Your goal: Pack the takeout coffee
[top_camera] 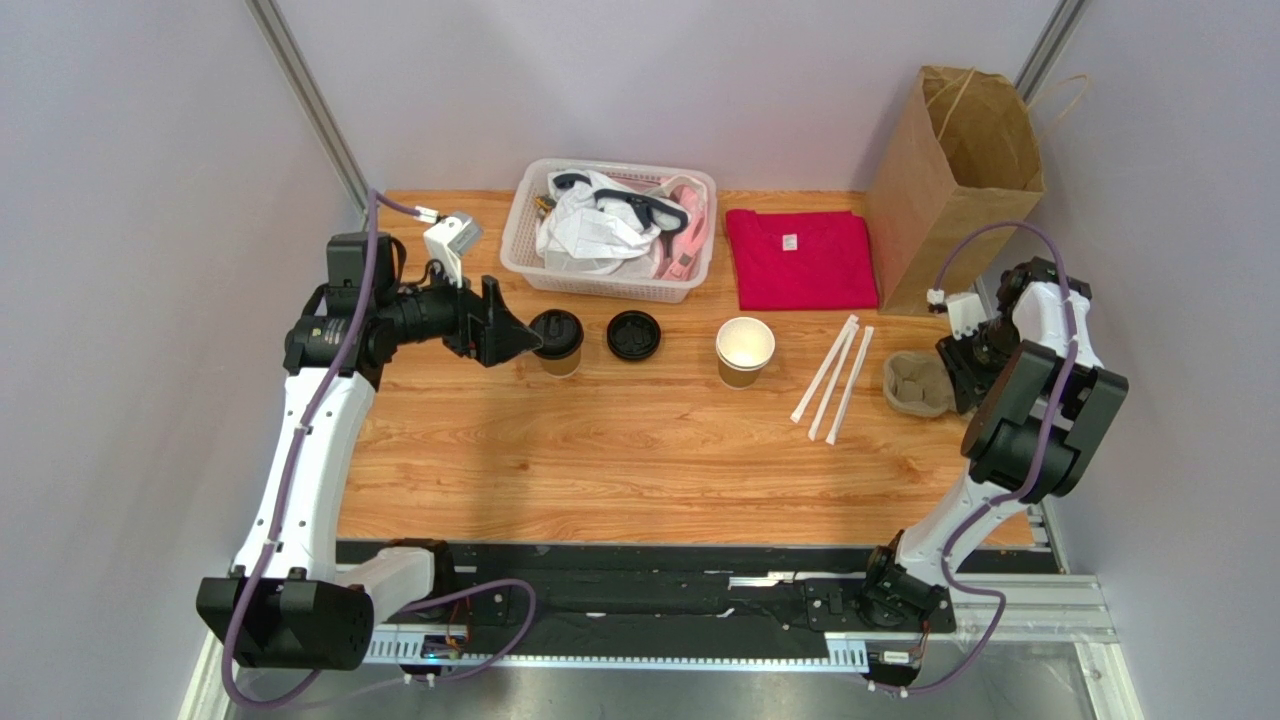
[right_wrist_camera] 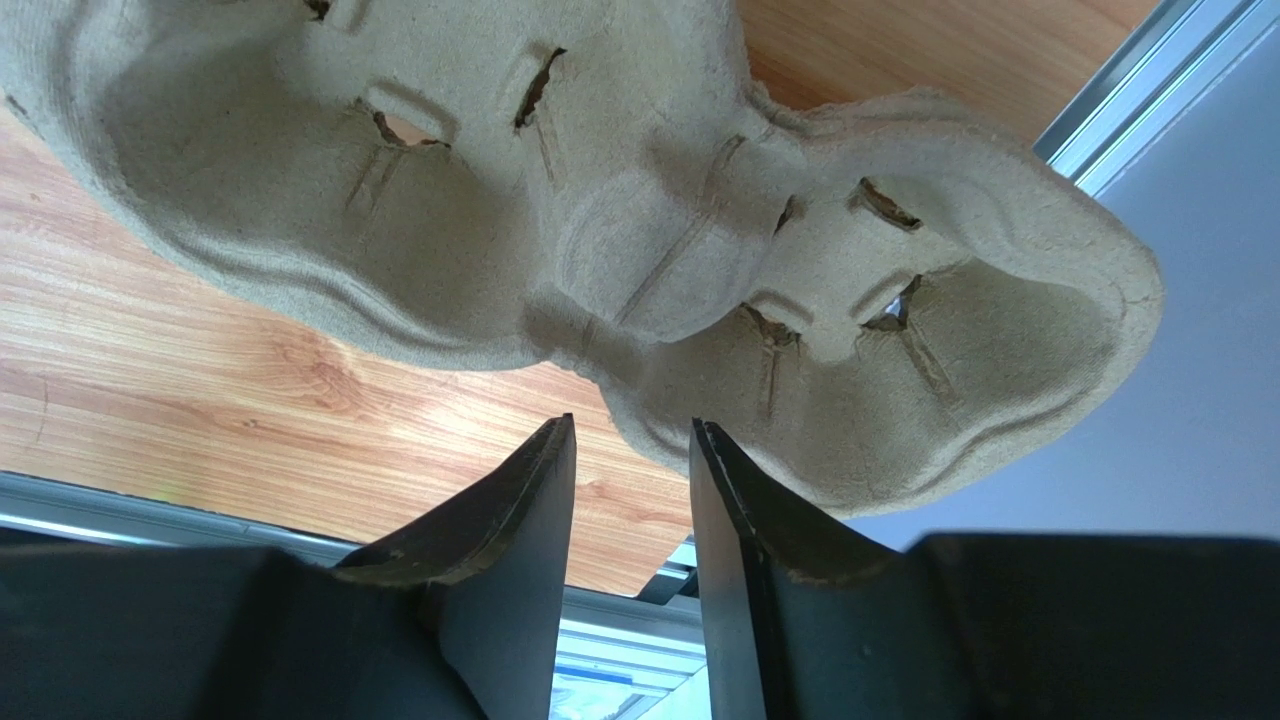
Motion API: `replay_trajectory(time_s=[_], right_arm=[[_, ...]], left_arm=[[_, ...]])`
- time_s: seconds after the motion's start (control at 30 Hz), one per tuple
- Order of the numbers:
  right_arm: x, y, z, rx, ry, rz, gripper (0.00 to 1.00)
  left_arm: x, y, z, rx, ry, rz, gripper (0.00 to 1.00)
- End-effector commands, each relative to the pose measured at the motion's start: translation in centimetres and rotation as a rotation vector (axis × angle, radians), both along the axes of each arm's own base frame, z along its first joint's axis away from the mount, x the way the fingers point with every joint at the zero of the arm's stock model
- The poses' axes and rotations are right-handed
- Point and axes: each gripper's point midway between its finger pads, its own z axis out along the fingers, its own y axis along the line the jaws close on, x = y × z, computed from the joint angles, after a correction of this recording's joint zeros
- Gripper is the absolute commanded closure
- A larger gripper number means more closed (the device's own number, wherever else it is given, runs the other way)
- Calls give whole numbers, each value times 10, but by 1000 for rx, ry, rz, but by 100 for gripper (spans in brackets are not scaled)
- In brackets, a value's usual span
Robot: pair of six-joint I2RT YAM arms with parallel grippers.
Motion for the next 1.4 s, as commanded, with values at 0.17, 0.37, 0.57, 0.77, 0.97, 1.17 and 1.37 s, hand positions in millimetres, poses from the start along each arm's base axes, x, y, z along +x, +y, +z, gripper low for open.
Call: replay_trajectory(time_s=[0.17,0.37,0.57,0.77,0.97,1.17,1.37], right_arm=[[14,-6,-2,-5,-36,-17,66],[14,-5,-6,-1,-36,-20,74],[13,-6,-6,-3,-30,-20,94],[12,-2,10,2,-56,-12,100],[14,2,33,0,-113,-3,100],[16,3,49,-11,-152,1,100],[17,3,58,-35,-190,8,100]], left_arm=[[1,0,17,16,-70,-13,9],[0,0,16,16,-67,-15,9],[1,0,15,15,-59,-16,9],[3,0,14,14,-55,-17,9],[4,-1,14,12,-52,-17,9],[5,-1,13,12,-49,-17,9],[7,0,12,14,-49,-15,9]])
